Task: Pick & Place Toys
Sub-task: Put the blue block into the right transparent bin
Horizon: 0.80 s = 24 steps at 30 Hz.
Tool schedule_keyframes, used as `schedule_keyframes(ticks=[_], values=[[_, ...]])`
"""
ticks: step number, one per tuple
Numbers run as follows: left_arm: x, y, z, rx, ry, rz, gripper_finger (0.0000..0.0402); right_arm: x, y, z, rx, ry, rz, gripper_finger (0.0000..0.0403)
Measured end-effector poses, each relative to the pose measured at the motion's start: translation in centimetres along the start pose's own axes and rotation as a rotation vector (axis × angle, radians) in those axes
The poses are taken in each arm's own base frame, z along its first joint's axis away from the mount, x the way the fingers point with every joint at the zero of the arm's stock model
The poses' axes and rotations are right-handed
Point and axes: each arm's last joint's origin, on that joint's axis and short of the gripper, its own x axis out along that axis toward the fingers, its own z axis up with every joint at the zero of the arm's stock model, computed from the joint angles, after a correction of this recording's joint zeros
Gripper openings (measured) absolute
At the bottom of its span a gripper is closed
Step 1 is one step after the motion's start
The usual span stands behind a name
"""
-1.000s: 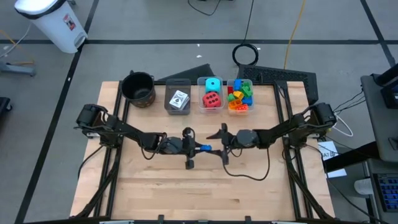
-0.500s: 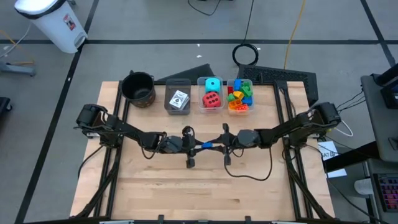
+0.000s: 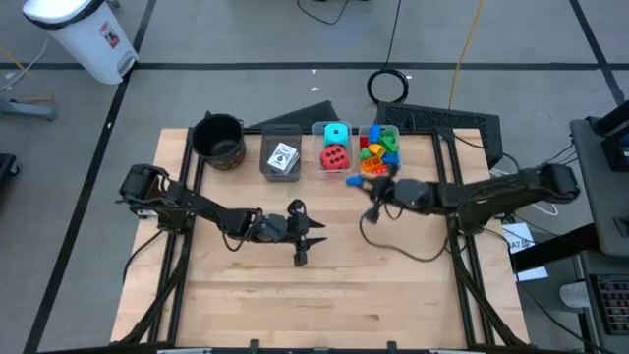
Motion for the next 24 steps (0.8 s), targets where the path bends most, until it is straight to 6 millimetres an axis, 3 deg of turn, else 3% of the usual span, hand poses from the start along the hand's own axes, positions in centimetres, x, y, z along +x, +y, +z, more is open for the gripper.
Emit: schedule_keyframes(ticks=[5,13,20,24], values=[[0.0,0.0,0.0,-0.002,0.000,-0.010,0.0174,-0.6,-4.1,-1.2,0.002,0.099,-0.270,0.0002],[0.0,0.0,0.0,0.001,0.005,-0.011,0.0175,-1.2,-10.0,-7.5,0.178,0.253,-0.535,0.0001],[0.0,0.0,0.0,0.002,0.005,-0.011,0.0175,-1.5,-11.3,-9.6,0.286,0.176,-0.391,0.0004],[0.0,0.0,-0.1,0.020,0.009,-0.010,0.0175,-1.5,-11.3,-9.5,0.264,0.171,-0.397,0.0047]])
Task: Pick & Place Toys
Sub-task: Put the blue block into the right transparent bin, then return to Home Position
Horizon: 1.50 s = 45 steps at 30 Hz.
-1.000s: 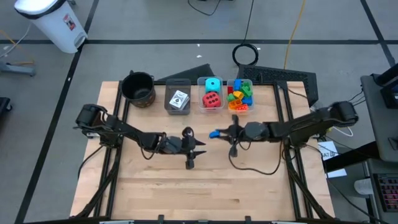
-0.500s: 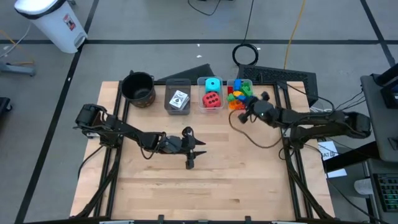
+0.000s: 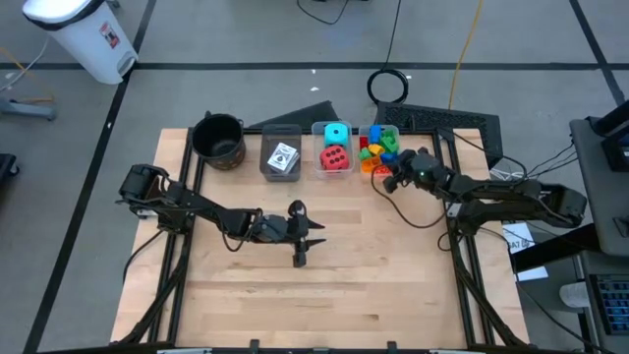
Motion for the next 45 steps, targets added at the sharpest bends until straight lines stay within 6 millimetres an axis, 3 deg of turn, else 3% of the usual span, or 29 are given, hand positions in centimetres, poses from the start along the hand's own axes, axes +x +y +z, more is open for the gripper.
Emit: schedule_keyframes(ticks=[5,10,14,19,24,28,33,39,43,45], values=[[-0.5,0.1,0.3,0.068,0.016,0.000,0.0175,-0.4,-0.3,0.5,0.114,-0.043,-0.090,0.0132],[-3.5,0.8,2.5,0.085,0.046,0.014,0.0175,-1.8,0.2,1.5,0.117,-0.104,0.060,0.0195],[-7.7,2.0,4.8,0.094,0.058,0.021,0.0175,-3.8,1.1,2.6,0.140,-0.181,0.357,0.0224],[-14.1,3.6,7.3,0.152,-0.005,0.023,0.0175,-7.6,2.4,4.4,0.175,-0.305,0.913,0.0242],[-21.0,5.5,8.0,0.133,-0.071,0.027,0.0175,-11.6,2.6,5.5,0.128,-0.439,1.266,0.0247],[-24.4,6.6,6.4,0.029,-0.061,0.035,0.0175,-14.2,2.2,5.5,-0.011,-0.533,1.481,0.0247],[-23.2,6.7,1.7,0.040,-0.076,0.041,0.0175,-15.3,1.9,5.1,-0.129,-0.536,1.618,0.0247],[-20.9,7.1,-4.0,0.037,-0.108,0.133,0.0175,-14.9,1.4,4.8,-0.036,-0.501,1.488,0.0247],[-21.3,7.8,-5.5,-0.012,-0.165,0.174,0.0175,-15.0,0.4,4.6,-0.055,-0.563,1.371,0.0247],[-21.6,8.0,-5.9,-0.029,-0.190,0.183,0.0175,-14.8,-0.2,4.3,-0.031,-0.581,1.221,0.0247]])
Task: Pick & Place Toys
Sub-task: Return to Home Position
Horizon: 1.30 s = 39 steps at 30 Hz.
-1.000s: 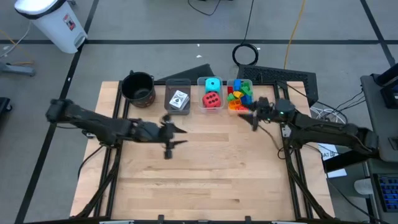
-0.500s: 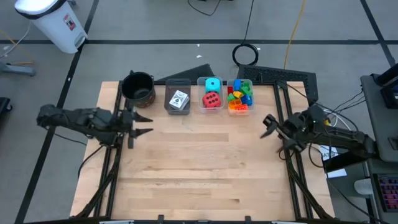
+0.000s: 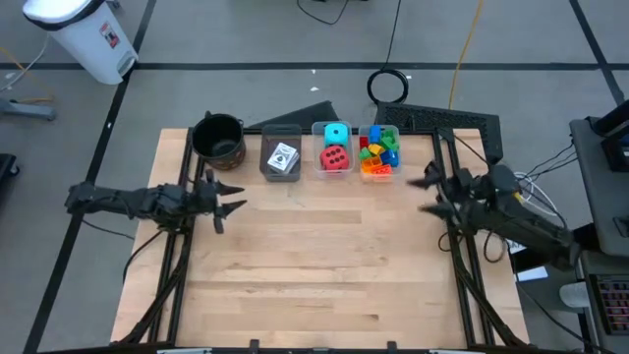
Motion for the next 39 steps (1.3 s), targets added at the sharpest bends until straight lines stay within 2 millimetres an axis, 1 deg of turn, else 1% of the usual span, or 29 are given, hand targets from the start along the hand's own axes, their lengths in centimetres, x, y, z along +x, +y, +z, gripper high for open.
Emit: schedule_keyframes(ticks=[4,6,9,12,15,18,20,23,25,29,33,39], values=[[-0.8,0.5,-0.4,-0.019,-0.001,0.013,0.0175,-1.0,-1.0,-1.3,0.007,0.033,-0.376,0.0247],[-1.1,0.7,-0.4,-0.034,-0.015,0.017,0.0175,-1.2,-1.7,-2.6,0.023,0.061,-0.470,0.0247],[-1.4,0.9,-0.5,-0.035,-0.018,0.013,0.0175,-1.0,-2.5,-4.5,0.009,0.045,-0.480,0.0247],[-1.5,0.9,-0.5,-0.034,-0.022,0.012,0.0175,-0.8,-3.1,-7.1,0.013,0.036,-0.465,0.0247],[-1.6,0.9,-0.5,-0.035,-0.023,0.010,0.0175,-0.4,-2.7,-6.2,-0.056,-0.059,-0.413,0.0247],[-1.6,0.9,-0.5,-0.035,-0.022,0.004,0.0175,0.0,-2.7,-7.1,-0.030,0.008,-0.435,0.0247],[-1.6,0.9,-0.5,-0.032,-0.020,0.005,0.0175,0.1,-2.6,-7.4,-0.047,0.035,-0.462,0.0247],[-1.7,0.9,-0.5,-0.050,-0.024,0.008,0.0175,0.3,-2.4,-8.5,-0.079,0.138,-0.565,0.0247],[-1.7,0.9,-0.6,-0.075,-0.027,-0.003,0.0175,0.4,-2.1,-8.8,-0.117,0.171,-0.632,0.0247],[-1.1,0.7,-1.7,-0.058,-0.009,-0.007,0.0175,0.9,-1.0,-9.0,-0.191,0.175,-0.670,0.0247],[-0.8,0.6,-2.4,-0.037,-0.012,-0.007,0.0175,1.3,-0.1,-8.8,-0.248,0.166,-0.648,0.0247],[-0.8,0.6,-2.5,-0.045,-0.010,-0.007,0.0175,1.5,0.8,-9.4,-0.200,0.208,-0.559,0.0247]])
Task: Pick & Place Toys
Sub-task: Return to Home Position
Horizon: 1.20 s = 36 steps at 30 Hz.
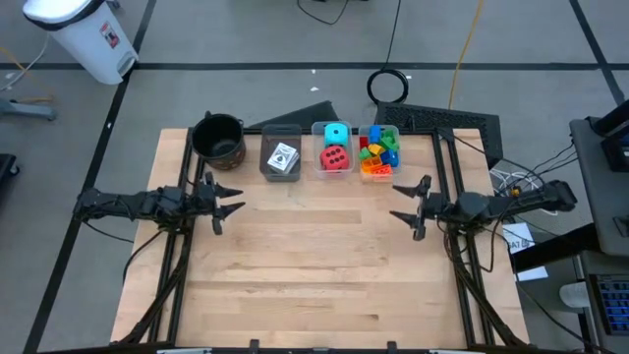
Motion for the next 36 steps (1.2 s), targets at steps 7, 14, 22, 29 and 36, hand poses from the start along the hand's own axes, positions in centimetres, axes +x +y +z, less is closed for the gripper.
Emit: schedule_keyframes(ticks=[7,14,22,29,36], values=[[0.01,-0.01,-0.01,-0.002,0.002,-0.004,0.0175,-0.04,0.14,-0.03,-0.004,0.003,0.013,0.0244],[0.01,-0.01,-0.01,-0.003,0.002,-0.004,0.0175,-0.04,0.14,-0.04,-0.004,0.003,0.013,0.0243],[0.01,-0.01,-0.01,-0.003,0.002,-0.003,0.0175,-0.04,0.14,-0.04,-0.004,0.003,0.013,0.0243],[0.00,-0.01,0.00,-0.005,0.001,-0.003,0.0175,-0.04,0.14,-0.07,-0.005,0.003,0.014,0.0243],[0.00,-0.01,0.00,-0.005,0.002,-0.003,0.0175,-0.04,0.14,-0.07,-0.005,0.003,0.014,0.0243]])
